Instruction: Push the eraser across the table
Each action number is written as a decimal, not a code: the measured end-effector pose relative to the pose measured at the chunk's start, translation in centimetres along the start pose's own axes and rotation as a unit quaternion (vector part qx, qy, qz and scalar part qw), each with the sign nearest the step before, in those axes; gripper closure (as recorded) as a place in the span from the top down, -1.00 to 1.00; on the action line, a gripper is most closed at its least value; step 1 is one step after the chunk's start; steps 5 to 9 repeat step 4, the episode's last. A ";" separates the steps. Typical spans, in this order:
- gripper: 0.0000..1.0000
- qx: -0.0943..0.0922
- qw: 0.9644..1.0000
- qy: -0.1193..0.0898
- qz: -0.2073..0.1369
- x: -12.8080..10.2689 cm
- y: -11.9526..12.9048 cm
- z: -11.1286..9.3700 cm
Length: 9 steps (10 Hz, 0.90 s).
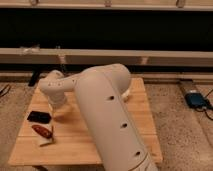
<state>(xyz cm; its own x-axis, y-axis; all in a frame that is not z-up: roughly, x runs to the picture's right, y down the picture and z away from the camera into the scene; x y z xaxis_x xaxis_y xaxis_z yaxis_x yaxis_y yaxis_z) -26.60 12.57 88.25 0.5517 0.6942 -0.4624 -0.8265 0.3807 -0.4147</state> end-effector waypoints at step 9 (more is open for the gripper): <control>0.58 -0.009 1.000 -0.004 0.007 0.5 -0.7 -0.7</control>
